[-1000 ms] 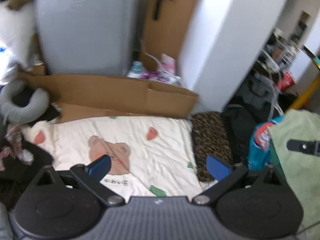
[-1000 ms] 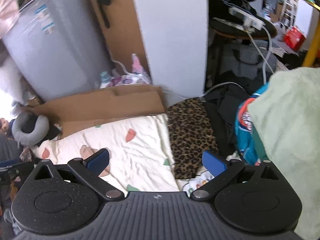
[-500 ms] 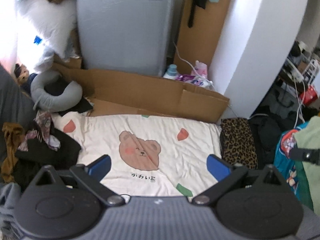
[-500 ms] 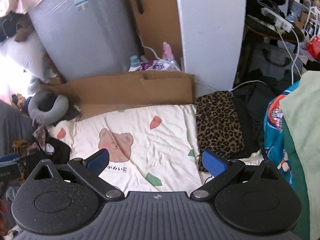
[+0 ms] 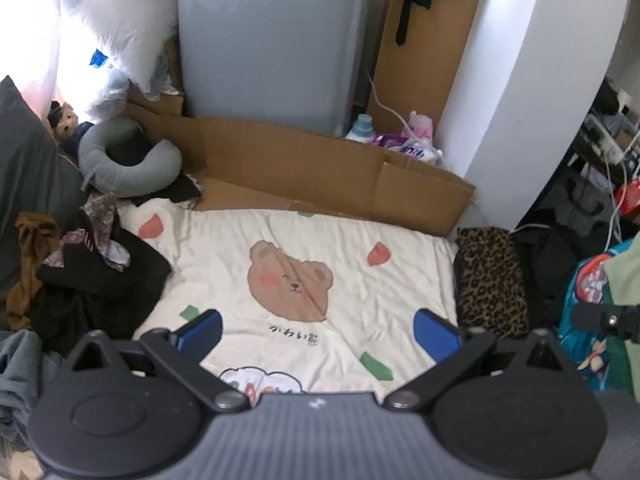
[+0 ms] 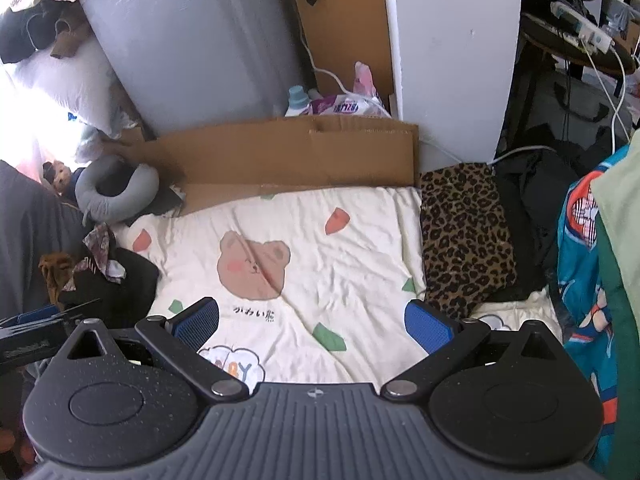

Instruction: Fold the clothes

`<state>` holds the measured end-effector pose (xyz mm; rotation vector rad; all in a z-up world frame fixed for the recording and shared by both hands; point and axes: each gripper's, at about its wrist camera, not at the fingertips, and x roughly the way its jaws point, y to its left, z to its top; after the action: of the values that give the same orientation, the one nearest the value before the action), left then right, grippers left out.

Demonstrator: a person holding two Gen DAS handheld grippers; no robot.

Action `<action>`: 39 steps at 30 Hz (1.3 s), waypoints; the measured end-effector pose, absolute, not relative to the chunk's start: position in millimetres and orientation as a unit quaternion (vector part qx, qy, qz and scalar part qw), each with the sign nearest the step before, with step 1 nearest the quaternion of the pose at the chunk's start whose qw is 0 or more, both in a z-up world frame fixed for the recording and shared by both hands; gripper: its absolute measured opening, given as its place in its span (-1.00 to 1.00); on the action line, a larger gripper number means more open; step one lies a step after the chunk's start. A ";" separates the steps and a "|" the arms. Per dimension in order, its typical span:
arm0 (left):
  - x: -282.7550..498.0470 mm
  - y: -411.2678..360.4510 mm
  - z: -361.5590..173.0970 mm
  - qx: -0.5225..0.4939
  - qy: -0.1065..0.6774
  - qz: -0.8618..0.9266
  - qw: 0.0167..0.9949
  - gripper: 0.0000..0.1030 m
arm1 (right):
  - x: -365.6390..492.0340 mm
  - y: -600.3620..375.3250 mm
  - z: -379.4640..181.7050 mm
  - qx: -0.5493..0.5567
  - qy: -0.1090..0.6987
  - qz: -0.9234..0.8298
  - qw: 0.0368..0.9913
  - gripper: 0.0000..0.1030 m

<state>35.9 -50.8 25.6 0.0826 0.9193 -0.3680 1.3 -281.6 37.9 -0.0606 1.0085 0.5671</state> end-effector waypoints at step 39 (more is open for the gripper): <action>16.3 -75.5 1.8 0.058 0.506 -0.104 0.854 0.99 | -10.0 -258.1 11.9 -0.085 0.522 0.317 0.787 0.98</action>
<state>16.3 -75.5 1.8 0.1228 1.0637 -0.2179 -10.0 -258.1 11.9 -0.1838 1.1256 0.6833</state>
